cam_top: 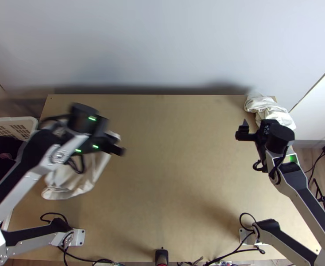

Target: Fold the t-shirt

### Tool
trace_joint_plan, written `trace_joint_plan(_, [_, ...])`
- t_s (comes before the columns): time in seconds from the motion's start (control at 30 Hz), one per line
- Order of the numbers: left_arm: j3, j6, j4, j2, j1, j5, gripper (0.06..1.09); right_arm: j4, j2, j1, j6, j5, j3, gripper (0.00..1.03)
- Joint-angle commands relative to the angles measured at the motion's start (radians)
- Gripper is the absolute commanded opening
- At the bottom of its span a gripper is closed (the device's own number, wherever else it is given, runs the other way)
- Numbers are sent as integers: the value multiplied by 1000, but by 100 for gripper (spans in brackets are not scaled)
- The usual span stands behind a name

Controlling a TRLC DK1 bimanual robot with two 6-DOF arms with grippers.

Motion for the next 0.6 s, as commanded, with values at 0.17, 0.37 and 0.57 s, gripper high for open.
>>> trace_joint_plan(0.17, [152, -89, 17, 292, -422, -4, 9, 77, -30, -151, 2, 0, -54, 98])
trace_joint_plan(0.37, [318, -110, 18, 462, -544, -3, 9, 132, -33, -234, 14, -2, -65, 98])
trace_joint_plan(0.57, [430, -127, 60, 606, -668, 25, 9, 197, -27, -300, 20, -4, -99, 98])
